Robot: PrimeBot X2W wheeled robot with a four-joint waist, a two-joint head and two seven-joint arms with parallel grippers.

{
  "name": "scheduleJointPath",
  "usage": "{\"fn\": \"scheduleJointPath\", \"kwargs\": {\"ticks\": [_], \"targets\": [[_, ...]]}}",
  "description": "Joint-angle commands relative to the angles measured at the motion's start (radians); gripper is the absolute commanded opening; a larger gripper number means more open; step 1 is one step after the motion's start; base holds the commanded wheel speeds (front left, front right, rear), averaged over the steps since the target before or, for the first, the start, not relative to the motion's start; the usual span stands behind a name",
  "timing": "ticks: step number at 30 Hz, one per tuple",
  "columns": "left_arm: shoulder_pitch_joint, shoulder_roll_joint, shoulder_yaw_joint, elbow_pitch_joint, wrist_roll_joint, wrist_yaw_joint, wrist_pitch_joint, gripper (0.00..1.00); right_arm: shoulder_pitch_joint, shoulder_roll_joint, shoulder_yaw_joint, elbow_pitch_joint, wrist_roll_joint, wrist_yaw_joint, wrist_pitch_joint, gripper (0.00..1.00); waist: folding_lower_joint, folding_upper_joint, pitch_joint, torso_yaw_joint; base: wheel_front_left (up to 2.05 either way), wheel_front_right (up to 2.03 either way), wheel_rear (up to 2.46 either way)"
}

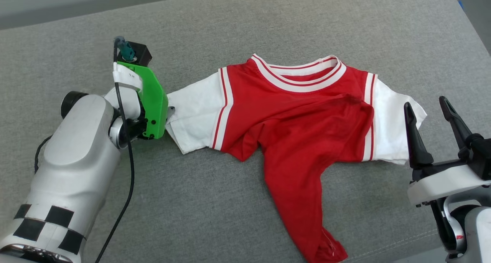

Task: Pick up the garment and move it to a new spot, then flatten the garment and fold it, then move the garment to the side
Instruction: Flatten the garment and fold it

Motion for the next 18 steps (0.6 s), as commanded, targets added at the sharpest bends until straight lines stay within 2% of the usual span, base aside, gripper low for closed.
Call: {"fn": "scheduleJointPath", "kwargs": {"ticks": [1,7,8,9,13,18], "targets": [[-0.011,0.010,-0.011,0.016,0.010,-0.006,-0.010,1.00,-0.014,0.007,0.001,0.008,-0.001,-0.001,-0.008,1.00,-0.0001,0.0000,0.025,-0.030,0.00,0.00,0.00],[0.001,0.030,-0.061,0.082,0.026,-0.007,-0.006,1.00,-0.014,0.016,-0.008,0.017,-0.008,-0.001,-0.012,1.00,-0.0001,0.0000,0.025,-0.034,0.00,0.00,0.00],[0.006,0.027,-0.063,0.094,0.014,-0.007,0.005,0.60,-0.014,0.016,-0.008,0.015,-0.009,-0.001,-0.012,1.00,-0.0001,0.0000,0.024,-0.033,0.00,0.00,0.00],[0.011,0.025,-0.065,0.101,0.003,-0.008,0.015,0.00,-0.014,0.017,-0.008,0.014,-0.010,-0.001,-0.011,1.00,-0.0001,0.0000,0.023,-0.031,0.00,0.00,0.00],[0.026,0.027,-0.079,0.097,-0.035,-0.008,0.025,0.00,-0.013,0.012,-0.008,0.010,-0.013,-0.001,-0.005,1.00,-0.0001,0.0000,0.011,-0.020,0.00,0.00,0.00],[0.048,0.049,-0.035,0.074,-0.079,-0.008,-0.077,0.00,-0.004,-0.005,-0.012,0.010,-0.014,-0.001,0.014,1.00,-0.0001,0.0000,-0.026,0.005,0.00,0.00,0.00]]}}
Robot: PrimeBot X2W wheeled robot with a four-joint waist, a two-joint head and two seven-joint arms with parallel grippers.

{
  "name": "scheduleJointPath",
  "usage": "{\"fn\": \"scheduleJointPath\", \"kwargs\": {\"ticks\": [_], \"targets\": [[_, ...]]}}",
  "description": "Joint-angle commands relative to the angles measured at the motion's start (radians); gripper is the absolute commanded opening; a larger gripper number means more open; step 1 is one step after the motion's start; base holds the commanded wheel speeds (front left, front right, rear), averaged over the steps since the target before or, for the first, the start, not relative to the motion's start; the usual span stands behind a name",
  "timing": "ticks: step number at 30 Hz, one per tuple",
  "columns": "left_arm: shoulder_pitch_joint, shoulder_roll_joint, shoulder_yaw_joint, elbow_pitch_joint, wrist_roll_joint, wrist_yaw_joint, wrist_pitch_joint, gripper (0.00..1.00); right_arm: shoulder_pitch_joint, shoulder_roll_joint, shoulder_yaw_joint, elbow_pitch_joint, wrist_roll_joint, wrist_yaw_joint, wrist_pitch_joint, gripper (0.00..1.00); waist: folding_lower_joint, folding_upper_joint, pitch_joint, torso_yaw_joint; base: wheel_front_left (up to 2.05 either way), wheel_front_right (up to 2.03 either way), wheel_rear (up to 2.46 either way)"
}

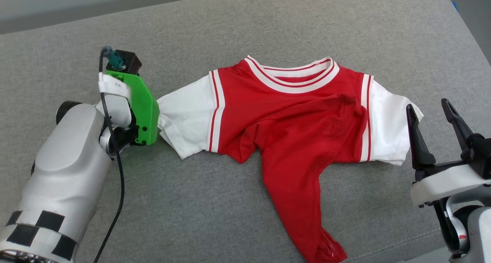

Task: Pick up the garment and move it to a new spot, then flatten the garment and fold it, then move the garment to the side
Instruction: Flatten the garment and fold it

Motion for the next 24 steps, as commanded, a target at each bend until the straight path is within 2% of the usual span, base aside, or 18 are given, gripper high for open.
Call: {"fn": "scheduleJointPath", "kwargs": {"ticks": [1,10,17,21,24], "targets": [[0.044,0.020,0.011,0.009,-0.018,-0.002,-0.023,0.00,-0.002,-0.008,-0.005,-0.003,-0.005,-0.001,0.006,1.00,-0.0001,-0.0001,-0.025,0.023,0.00,0.00,0.00],[0.111,0.090,0.082,-0.069,-0.058,0.000,-0.176,0.00,0.029,-0.033,-0.025,-0.006,0.002,-0.001,0.064,1.00,-0.0001,-0.0001,-0.101,0.118,0.00,0.00,0.00],[0.211,0.139,0.118,-0.211,-0.087,0.023,-0.209,0.00,0.056,-0.049,-0.035,0.003,0.022,-0.001,0.107,1.00,-0.0001,-0.0001,-0.145,0.186,0.00,0.00,0.00],[0.310,0.160,0.138,-0.356,-0.110,0.061,-0.216,0.00,0.082,-0.058,-0.037,0.009,0.035,-0.001,0.151,1.00,-0.0001,-0.0001,-0.160,0.219,0.00,0.00,0.00],[0.399,0.164,0.159,-0.484,-0.127,0.107,-0.235,0.00,0.094,-0.076,-0.034,0.005,0.048,-0.001,0.194,1.00,-0.0001,-0.0001,-0.161,0.240,0.00,0.00,0.00]]}}
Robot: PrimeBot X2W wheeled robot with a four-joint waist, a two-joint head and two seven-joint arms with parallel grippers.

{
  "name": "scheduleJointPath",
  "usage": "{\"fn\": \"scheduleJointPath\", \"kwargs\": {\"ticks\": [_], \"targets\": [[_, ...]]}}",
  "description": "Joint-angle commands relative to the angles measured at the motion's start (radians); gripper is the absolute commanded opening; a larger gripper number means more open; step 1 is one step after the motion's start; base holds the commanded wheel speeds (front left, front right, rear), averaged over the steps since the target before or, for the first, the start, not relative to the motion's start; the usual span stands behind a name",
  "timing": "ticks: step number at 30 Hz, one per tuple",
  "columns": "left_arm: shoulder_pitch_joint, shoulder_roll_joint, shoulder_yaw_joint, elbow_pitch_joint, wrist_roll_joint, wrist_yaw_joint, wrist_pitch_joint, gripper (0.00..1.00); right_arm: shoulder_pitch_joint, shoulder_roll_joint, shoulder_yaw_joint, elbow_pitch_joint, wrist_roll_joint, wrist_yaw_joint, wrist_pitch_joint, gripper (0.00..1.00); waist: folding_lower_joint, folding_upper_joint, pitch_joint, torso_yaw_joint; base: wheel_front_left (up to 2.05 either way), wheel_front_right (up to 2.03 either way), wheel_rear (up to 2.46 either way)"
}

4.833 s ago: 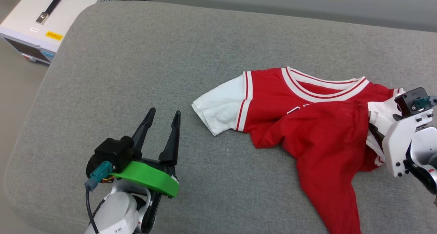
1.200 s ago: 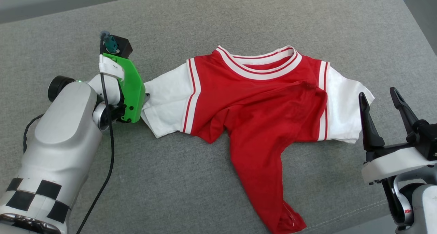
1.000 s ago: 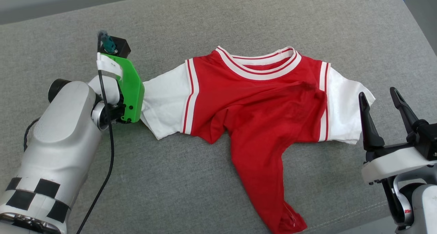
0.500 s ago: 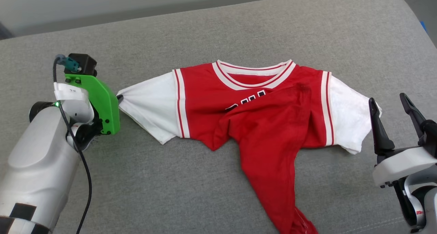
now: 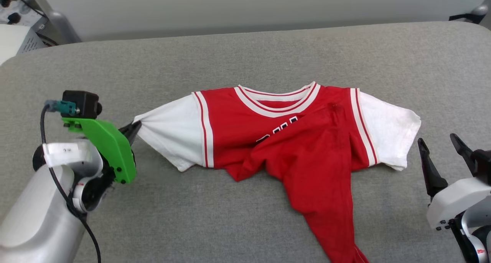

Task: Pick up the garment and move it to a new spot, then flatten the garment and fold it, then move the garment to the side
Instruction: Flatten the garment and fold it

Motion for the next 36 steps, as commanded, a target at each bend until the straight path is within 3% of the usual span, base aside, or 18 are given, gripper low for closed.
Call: {"fn": "scheduleJointPath", "kwargs": {"ticks": [1,5,11,17,21,27,36], "targets": [[0.045,0.006,0.006,-0.046,-0.009,0.025,-0.010,0.00,0.008,-0.012,-0.003,-0.002,0.010,-0.001,0.019,1.00,0.0000,0.0000,-0.015,0.035,0.00,0.00,0.00],[0.143,0.008,0.000,-0.210,0.005,0.096,-0.007,0.00,0.005,-0.054,-0.007,-0.010,0.034,-0.001,0.101,1.00,0.0000,0.0000,-0.006,0.061,0.00,0.00,0.00],[0.217,-0.005,-0.020,-0.411,0.030,0.180,0.010,0.00,-0.059,-0.155,0.020,-0.011,0.134,-0.001,0.319,1.00,0.0000,0.0000,0.048,0.089,0.00,0.00,0.00],[0.208,0.008,-0.021,-0.533,0.063,0.220,0.025,0.00,-0.220,-0.275,0.042,0.041,0.236,-0.001,0.582,1.00,0.0000,0.0000,0.130,0.111,0.00,0.00,0.00],[0.192,0.015,-0.025,-0.597,0.082,0.238,0.041,0.00,-0.329,-0.321,0.058,0.106,0.274,-0.001,0.704,1.00,0.0000,0.0000,0.186,0.131,0.00,0.00,0.00],[0.180,0.007,-0.039,-0.647,0.095,0.249,0.049,0.00,-0.443,-0.349,0.087,0.228,0.279,-0.001,0.777,1.00,0.0000,0.0000,0.239,0.164,0.00,0.00,0.00],[0.156,-0.010,-0.056,-0.649,0.095,0.238,0.045,0.00,-0.496,-0.368,0.146,0.383,0.273,-0.001,0.741,1.00,0.0000,0.0000,0.274,0.196,0.00,0.00,0.00]]}}
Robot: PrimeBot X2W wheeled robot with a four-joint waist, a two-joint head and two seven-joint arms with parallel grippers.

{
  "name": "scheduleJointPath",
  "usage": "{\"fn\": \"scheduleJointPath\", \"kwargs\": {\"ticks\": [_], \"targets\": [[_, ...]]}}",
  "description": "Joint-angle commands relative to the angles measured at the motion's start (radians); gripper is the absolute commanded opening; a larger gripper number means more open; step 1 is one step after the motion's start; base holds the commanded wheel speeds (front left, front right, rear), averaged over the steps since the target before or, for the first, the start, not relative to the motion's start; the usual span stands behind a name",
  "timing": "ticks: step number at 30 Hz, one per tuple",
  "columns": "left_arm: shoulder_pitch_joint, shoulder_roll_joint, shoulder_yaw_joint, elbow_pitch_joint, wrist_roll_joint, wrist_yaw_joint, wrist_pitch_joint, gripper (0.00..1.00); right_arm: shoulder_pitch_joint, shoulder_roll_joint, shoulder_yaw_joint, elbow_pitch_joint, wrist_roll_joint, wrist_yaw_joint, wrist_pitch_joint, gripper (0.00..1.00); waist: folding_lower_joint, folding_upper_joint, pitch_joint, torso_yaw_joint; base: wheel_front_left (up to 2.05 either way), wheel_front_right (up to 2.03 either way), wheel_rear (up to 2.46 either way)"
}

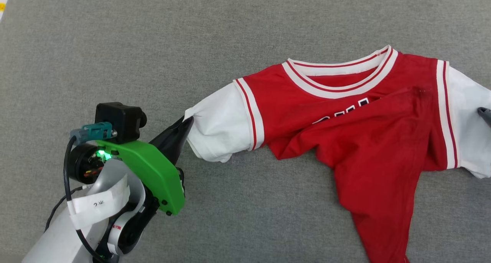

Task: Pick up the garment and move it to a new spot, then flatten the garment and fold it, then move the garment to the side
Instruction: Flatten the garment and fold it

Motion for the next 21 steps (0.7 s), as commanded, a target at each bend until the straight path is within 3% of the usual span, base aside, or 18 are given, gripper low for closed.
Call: {"fn": "scheduleJointPath", "kwargs": {"ticks": [1,2,4,5,10,21], "targets": [[-0.022,-0.005,-0.002,-0.001,0.007,-0.007,-0.003,0.00,-0.002,0.002,0.025,0.026,0.010,-0.001,-0.002,1.00,0.0000,0.0000,0.014,0.014,0.00,0.00,0.00],[-0.024,-0.003,-0.002,0.000,0.013,-0.006,-0.004,0.00,0.001,0.000,0.038,0.035,0.018,-0.001,0.002,1.00,0.0000,0.0000,0.016,0.015,0.00,0.00,0.00],[-0.028,-0.001,-0.004,0.000,0.020,-0.005,-0.005,0.00,0.011,-0.006,0.070,0.050,0.036,-0.001,0.014,0.09,0.0000,0.0000,0.018,0.016,0.00,0.00,0.00],[-0.033,-0.003,-0.006,0.000,0.018,-0.006,-0.005,0.00,0.029,-0.023,0.108,0.066,0.061,-0.001,0.031,0.00,0.0000,0.0000,0.017,0.015,0.00,0.00,0.00],[-0.035,0.003,0.001,0.015,0.017,-0.008,-0.010,0.00,0.026,-0.025,0.102,0.086,0.072,-0.001,0.000,0.00,0.0000,0.0000,0.000,0.009,0.00,0.00,0.00],[-0.035,0.021,0.027,0.061,0.019,-0.019,-0.050,0.00,-0.013,-0.052,0.087,0.090,0.026,-0.001,-0.252,0.00,0.0000,0.0000,-0.139,-0.018,0.00,0.00,0.00]]}}
